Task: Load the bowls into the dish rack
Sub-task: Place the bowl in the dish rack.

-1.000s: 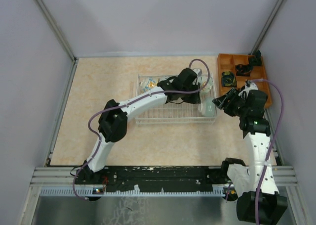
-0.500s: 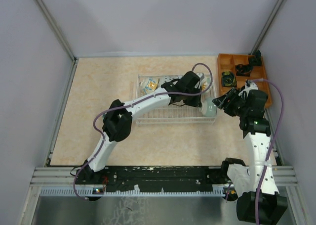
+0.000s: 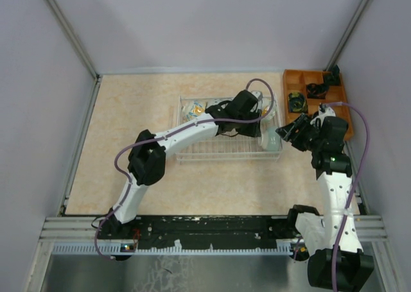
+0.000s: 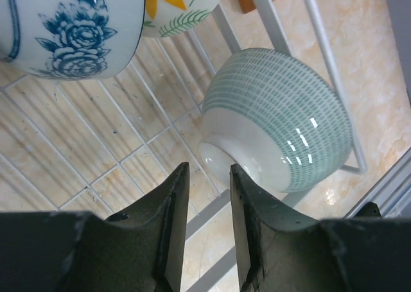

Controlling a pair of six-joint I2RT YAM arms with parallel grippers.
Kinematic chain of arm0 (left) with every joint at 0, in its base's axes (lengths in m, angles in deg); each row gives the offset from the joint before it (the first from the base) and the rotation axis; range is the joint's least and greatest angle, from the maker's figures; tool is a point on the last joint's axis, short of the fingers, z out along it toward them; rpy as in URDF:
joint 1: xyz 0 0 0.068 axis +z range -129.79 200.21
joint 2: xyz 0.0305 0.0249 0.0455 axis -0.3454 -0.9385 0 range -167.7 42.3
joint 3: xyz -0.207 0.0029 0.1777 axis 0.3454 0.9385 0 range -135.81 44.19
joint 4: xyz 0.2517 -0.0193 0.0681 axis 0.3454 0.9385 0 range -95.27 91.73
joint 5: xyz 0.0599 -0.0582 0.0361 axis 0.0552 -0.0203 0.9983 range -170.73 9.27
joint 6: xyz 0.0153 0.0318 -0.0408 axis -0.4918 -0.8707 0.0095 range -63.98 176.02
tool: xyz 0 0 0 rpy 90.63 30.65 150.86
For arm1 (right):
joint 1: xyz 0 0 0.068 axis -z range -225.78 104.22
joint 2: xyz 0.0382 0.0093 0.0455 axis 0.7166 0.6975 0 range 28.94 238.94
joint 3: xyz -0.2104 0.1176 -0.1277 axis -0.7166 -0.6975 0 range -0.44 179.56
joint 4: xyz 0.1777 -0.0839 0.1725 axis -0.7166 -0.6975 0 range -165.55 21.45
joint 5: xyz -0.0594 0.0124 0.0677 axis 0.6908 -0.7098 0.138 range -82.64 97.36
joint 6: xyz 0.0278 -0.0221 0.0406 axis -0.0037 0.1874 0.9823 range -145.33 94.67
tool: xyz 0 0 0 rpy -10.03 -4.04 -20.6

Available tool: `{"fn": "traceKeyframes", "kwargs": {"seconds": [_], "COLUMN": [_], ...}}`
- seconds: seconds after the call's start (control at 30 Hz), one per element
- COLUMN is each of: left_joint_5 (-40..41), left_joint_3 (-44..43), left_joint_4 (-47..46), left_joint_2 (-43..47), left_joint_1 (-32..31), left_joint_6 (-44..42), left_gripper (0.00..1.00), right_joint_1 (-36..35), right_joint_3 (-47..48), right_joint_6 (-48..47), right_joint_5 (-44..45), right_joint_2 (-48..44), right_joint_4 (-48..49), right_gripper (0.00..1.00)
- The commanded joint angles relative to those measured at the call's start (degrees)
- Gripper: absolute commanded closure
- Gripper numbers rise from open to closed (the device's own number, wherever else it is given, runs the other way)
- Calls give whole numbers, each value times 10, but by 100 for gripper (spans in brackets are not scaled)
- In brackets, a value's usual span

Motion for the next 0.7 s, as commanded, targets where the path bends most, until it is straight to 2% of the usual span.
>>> {"fn": "traceKeyframes", "kwargs": {"seconds": [0.0,0.67], "left_joint_5": [15,-4], "left_joint_3": [7,5], "left_joint_4": [-21,-25], "left_joint_2": [49,32], "left_joint_1": [-4,-1], "left_joint_6": [-9,-2], "left_gripper": [61,62], "right_joint_1": [5,5], "right_joint_3": [32,22], "right_joint_6": [1,0], "right_joint_5": [-8,-11], "right_joint_2": [-12,-10], "right_joint_4": [13,21], "right_gripper": [47,46]}}
